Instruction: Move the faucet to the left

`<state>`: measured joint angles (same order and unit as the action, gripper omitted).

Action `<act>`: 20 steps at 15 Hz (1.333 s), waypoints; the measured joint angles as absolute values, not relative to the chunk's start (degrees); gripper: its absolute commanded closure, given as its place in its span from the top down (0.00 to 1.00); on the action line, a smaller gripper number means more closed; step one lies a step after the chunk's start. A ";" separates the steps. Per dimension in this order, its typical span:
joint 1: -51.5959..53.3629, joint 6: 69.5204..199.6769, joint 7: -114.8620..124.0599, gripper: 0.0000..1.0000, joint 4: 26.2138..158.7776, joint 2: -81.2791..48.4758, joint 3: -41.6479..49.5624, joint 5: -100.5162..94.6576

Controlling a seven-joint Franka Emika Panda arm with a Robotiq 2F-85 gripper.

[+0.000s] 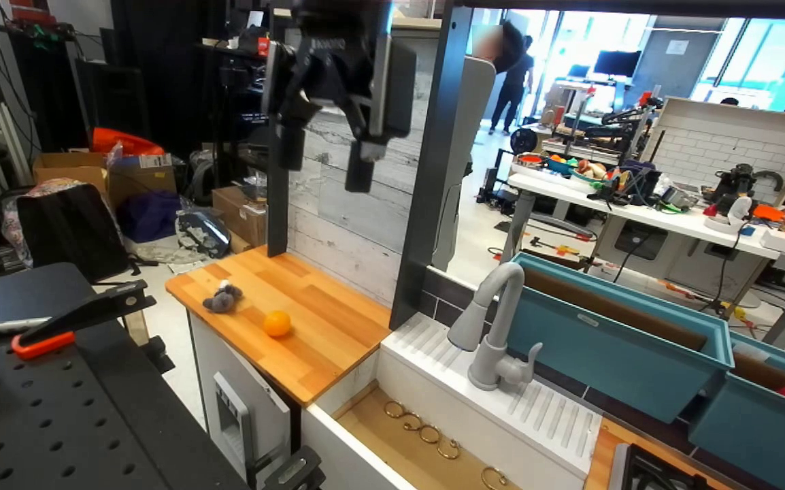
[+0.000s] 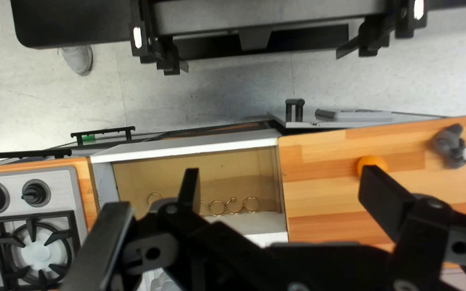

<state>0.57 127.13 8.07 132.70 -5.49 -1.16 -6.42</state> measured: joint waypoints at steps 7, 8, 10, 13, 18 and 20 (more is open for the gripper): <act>0.20 148.97 11.60 1.00 130.91 -17.30 4.71 -13.08; 0.30 152.09 12.44 1.00 130.83 -18.89 5.51 -13.94; 0.51 158.31 13.51 1.00 130.44 -22.09 6.80 -14.35; 0.55 165.92 13.73 1.00 129.02 -26.72 7.72 -13.59; 1.14 172.15 13.64 1.00 126.08 -32.75 8.85 -10.62; 1.85 173.57 13.57 1.00 125.06 -34.75 9.66 -9.41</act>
